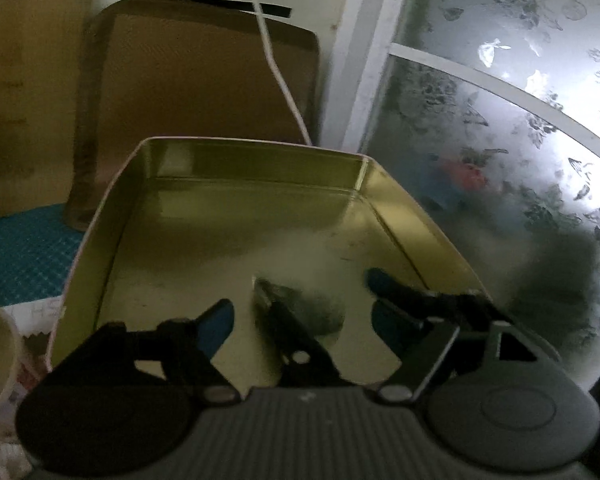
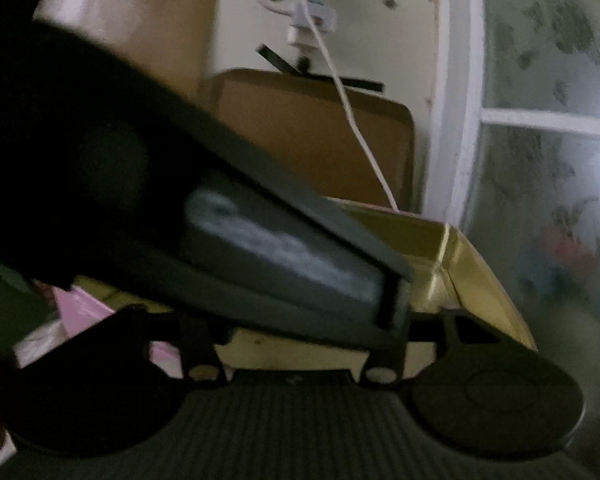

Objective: Organize soft objects
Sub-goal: 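Lower the roller into the tin and open the left gripper, then move the left gripper to the white wet-wipe pack with blue label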

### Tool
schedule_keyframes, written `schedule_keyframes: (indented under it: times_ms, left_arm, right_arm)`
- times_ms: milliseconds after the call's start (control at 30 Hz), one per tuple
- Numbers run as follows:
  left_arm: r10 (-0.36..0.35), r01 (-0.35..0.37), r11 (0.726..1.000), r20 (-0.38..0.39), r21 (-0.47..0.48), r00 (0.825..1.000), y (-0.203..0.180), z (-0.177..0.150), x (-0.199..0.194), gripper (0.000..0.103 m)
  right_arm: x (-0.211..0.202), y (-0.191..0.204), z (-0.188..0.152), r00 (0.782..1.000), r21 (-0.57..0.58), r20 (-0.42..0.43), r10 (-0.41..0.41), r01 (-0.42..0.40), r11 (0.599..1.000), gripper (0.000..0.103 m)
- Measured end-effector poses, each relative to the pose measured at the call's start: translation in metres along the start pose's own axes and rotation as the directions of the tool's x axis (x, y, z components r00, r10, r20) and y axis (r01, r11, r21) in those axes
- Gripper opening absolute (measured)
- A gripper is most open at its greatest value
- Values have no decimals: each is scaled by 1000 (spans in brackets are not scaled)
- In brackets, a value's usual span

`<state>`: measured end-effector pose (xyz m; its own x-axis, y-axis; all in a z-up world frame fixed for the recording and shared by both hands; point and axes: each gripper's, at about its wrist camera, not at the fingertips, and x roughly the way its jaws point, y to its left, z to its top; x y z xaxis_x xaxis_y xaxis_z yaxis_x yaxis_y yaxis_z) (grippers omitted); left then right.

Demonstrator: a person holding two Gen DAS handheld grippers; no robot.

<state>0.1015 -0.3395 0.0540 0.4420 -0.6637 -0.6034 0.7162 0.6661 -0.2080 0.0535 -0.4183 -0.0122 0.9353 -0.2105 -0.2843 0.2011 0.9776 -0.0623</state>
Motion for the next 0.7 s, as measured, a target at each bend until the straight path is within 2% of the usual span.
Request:
schedule_keyframes:
  times_ms: [33,200,300,400,433,467,533,700]
  left_arm:
    - [10,-10,1000,2,-5,1000,1,0,0,80]
    - [-16,17,999,28,-37,999,12,-4,-20,82]
    - [-45,47,999,79,-19,996,18,-16,-52,82]
    - [-42,38,999,147,35,988,26,-39,-95,82]
    - [-40,32,998,168,50,985,31,-49,-109,86]
    - [-33,22,998,184,60,982,35,-56,-121,88]
    - [-1,-17,997,215,79,977,44,-80,-147,100]
    - [142,-148,989,285,-1,948,78,-132,-202,101]
  right_arm:
    - [-1,-2,0,1000,13,-1,-1,1,1000,70]
    - [-20,-1,-2,1000,56,26,17,-19,998,70]
    - [-39,8,-5,996,80,71,50,-56,995,69]
    - [-55,21,-8,991,107,89,100,-109,988,68]
    - [-61,27,-9,988,117,90,126,-136,984,65]
    - [-61,31,-7,985,121,90,148,-158,980,62]
    - [-65,43,-7,977,114,85,197,-206,972,53]
    - [-72,92,-11,940,42,45,337,-339,940,43]
